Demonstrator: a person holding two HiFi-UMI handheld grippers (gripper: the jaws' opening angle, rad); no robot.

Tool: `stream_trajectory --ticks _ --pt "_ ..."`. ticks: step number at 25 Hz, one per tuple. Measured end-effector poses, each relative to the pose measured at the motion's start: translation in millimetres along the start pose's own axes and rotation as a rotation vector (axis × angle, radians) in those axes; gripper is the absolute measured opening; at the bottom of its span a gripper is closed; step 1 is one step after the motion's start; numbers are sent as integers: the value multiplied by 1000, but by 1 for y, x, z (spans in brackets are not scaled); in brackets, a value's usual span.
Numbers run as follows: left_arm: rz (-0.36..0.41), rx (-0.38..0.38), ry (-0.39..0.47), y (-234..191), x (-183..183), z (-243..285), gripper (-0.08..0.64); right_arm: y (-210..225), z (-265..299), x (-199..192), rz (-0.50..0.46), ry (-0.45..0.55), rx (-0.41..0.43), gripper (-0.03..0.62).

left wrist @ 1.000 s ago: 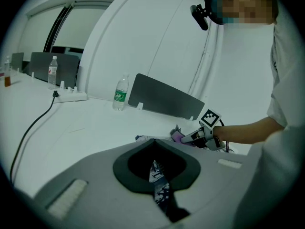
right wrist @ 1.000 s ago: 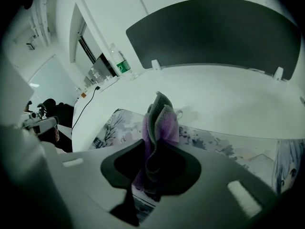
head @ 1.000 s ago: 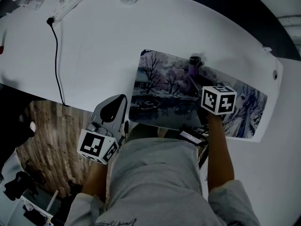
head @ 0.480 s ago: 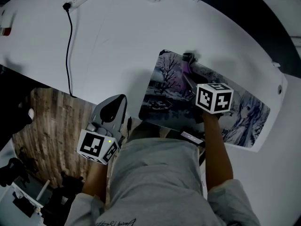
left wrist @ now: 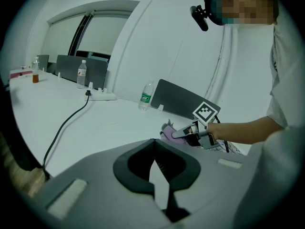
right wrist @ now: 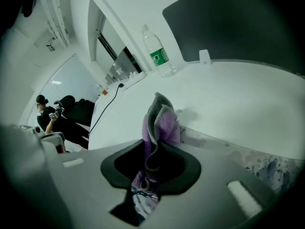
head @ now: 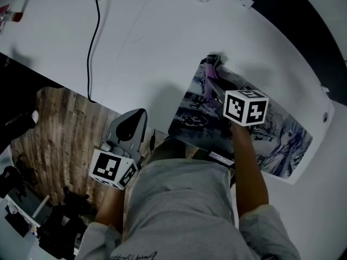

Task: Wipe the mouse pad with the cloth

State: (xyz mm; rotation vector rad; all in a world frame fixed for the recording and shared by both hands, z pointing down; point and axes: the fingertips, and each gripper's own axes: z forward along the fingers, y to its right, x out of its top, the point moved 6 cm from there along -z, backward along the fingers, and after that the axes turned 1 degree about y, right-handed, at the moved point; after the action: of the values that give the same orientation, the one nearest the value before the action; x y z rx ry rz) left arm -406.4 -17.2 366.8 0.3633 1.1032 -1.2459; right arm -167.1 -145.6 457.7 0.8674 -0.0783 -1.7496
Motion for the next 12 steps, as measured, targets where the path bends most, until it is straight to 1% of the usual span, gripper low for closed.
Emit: stream_trajectory --ticks 6,12 --pt "-7 16 4 -3 1 -6 18 -11 8 6 -20 -5 19 92" --pt "16 2 0 7 0 -3 18 -1 -13 6 -32 50 13 94"
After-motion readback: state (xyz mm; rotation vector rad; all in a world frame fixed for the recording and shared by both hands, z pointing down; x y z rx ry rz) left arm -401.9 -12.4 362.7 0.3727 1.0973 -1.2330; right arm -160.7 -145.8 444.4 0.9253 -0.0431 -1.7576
